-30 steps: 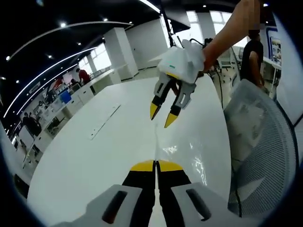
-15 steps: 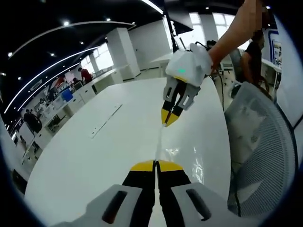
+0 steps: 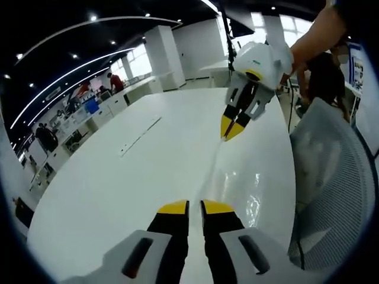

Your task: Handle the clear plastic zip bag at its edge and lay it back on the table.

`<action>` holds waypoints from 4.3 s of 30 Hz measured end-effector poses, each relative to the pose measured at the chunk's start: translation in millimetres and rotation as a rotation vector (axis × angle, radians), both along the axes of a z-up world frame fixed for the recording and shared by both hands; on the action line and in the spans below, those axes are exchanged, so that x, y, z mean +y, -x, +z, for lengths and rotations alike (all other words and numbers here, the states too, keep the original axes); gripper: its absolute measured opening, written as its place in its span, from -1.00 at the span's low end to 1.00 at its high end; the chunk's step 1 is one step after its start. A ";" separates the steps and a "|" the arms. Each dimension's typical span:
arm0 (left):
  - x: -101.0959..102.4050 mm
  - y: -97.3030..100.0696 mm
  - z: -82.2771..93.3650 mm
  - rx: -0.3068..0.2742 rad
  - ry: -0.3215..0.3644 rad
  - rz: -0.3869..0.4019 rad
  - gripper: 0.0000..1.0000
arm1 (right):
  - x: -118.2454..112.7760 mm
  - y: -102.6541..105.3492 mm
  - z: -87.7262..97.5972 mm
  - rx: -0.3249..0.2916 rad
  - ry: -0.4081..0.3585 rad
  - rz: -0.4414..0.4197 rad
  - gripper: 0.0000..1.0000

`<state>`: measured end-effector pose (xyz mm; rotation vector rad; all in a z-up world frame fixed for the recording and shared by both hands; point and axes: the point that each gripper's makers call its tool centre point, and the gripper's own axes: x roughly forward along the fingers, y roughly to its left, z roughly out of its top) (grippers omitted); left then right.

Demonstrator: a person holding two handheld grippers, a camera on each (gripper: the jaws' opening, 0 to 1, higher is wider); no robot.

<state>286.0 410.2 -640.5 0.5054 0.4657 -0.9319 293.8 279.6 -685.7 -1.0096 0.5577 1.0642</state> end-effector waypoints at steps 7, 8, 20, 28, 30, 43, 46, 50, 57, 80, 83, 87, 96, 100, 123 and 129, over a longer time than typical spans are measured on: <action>-14.6 8.9 10.7 -0.040 0.007 -0.038 -0.48 | 6.4 1.7 4.2 -0.008 0.006 -0.008 -1.00; -17.7 10.0 11.2 -0.053 -0.005 -0.052 -0.49 | 7.7 2.1 4.0 -0.006 0.005 -0.009 -1.00; -58.5 12.8 9.6 -0.085 -0.053 -0.172 -0.54 | 22.0 11.1 2.6 -0.004 -0.012 -0.025 -1.00; -83.1 14.2 -0.7 -0.142 -0.158 -0.294 -0.64 | 31.5 14.2 11.8 -0.009 -0.019 -0.018 -1.00; -88.4 15.9 -2.8 -0.145 -0.179 -0.311 -0.66 | 33.1 13.4 15.8 -0.014 -0.020 -0.019 -1.00; -101.3 12.6 -6.4 -0.203 -0.250 -0.366 -0.84 | 36.1 15.7 19.0 -0.019 -0.013 -0.006 -1.00; -99.8 11.9 -8.4 -0.207 -0.263 -0.371 -0.95 | 36.6 17.0 18.5 -0.017 -0.011 0.000 -1.00; -98.2 10.6 -10.7 -0.191 -0.261 -0.358 -0.96 | 37.4 19.1 19.4 -0.017 -0.012 0.004 -1.00; -96.5 13.0 -13.8 -0.166 -0.264 -0.346 -0.99 | 39.2 22.4 19.3 -0.015 -0.025 0.010 -1.00; -88.9 13.9 -17.4 -0.139 -0.270 -0.324 -1.00 | 34.7 18.6 11.9 -0.022 -0.029 -0.006 -1.00; -88.4 14.2 -15.8 -0.137 -0.269 -0.319 -1.00 | 34.2 17.6 11.7 -0.022 -0.031 -0.009 -1.00; -87.6 14.8 -15.2 -0.138 -0.269 -0.317 -1.00 | 34.5 18.3 12.7 -0.024 -0.034 -0.010 -1.00; -85.4 14.3 -16.7 -0.127 -0.274 -0.313 -1.00 | 34.3 20.6 13.5 -0.023 -0.039 -0.015 -1.00; -84.1 14.6 -17.3 -0.123 -0.280 -0.312 -1.00 | 33.5 21.0 12.0 -0.021 -0.038 -0.019 -1.00; -71.8 10.8 -20.6 -0.104 -0.290 -0.278 -1.00 | 37.1 17.8 13.0 -0.024 -0.045 -0.012 -1.00; -69.7 9.9 -21.2 -0.098 -0.298 -0.269 -1.00 | 39.9 14.9 12.6 -0.023 -0.048 -0.014 -1.00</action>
